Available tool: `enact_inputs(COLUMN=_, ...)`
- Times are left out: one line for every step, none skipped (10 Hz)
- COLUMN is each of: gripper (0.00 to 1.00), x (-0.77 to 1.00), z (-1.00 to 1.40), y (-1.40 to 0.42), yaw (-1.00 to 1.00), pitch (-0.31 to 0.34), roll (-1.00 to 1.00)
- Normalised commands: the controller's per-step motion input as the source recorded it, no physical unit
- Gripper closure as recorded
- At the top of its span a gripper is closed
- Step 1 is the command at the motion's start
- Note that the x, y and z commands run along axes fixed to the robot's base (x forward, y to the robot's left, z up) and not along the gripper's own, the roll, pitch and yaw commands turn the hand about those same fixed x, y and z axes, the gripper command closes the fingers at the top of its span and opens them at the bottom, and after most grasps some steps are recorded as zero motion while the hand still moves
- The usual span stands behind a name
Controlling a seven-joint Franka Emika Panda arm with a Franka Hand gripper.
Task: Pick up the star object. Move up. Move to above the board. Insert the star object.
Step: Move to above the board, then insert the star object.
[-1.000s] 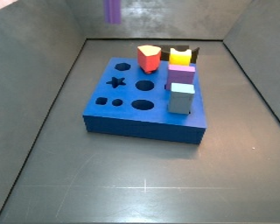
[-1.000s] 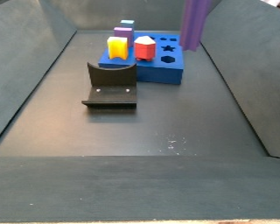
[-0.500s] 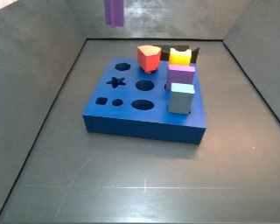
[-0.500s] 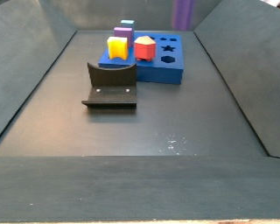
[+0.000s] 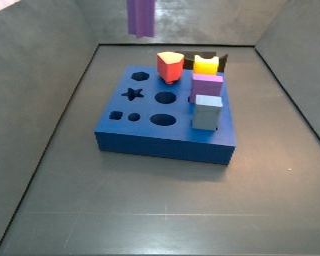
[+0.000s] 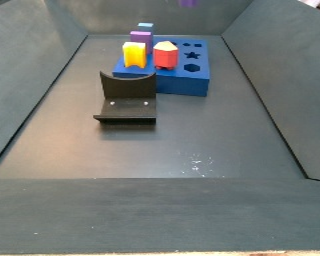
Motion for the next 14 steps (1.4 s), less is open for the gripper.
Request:
enact_inputs(gripper=1.00, x=0.38, z=0.24, y=-0.94, yaw=0.01, pitch=0.125, roll=0.00)
enact_inputs(gripper=1.00, x=0.32, z=0.19, y=-0.73, yaw=0.01, pitch=0.129, roll=0.01)
enact_inputs(gripper=1.00, x=0.20, z=0.11, y=-0.38, yaw=0.01, pitch=0.120, roll=0.02)
enact_inputs(gripper=1.00, x=0.11, z=0.06, y=-0.20, yaw=0.00, pitch=0.084, roll=0.03)
enact_inputs(gripper=1.00, x=-0.44, z=-0.57, y=0.65, yaw=0.31, pitch=-0.060, roll=0.08)
enact_inputs(gripper=1.00, x=-0.49, z=-0.63, y=0.67, yaw=0.30, pitch=-0.101, roll=0.07)
enact_inputs(gripper=1.00, x=-0.52, z=-0.70, y=0.67, yaw=0.30, pitch=-0.131, roll=0.07)
enact_inputs(gripper=1.00, x=-0.55, z=-0.79, y=0.67, yaw=0.31, pitch=-0.174, roll=0.06)
enact_inputs(gripper=1.00, x=-0.58, z=-0.92, y=0.64, yaw=0.35, pitch=-0.223, roll=0.05)
enact_inputs(gripper=1.00, x=-0.32, z=-0.85, y=0.52, yaw=0.39, pitch=-0.134, roll=0.01)
enact_inputs(gripper=1.00, x=-0.06, z=-0.77, y=0.20, yaw=0.21, pitch=-0.104, roll=0.00)
enact_inputs(gripper=1.00, x=0.01, z=-0.52, y=0.00, yaw=-0.03, pitch=-0.069, roll=-0.03)
enact_inputs(gripper=1.00, x=0.12, z=-0.29, y=-0.07, yaw=-0.16, pitch=-0.057, roll=-0.07)
enact_inputs(gripper=1.00, x=0.12, z=-0.27, y=-0.03, yaw=-0.14, pitch=-0.034, roll=-0.05)
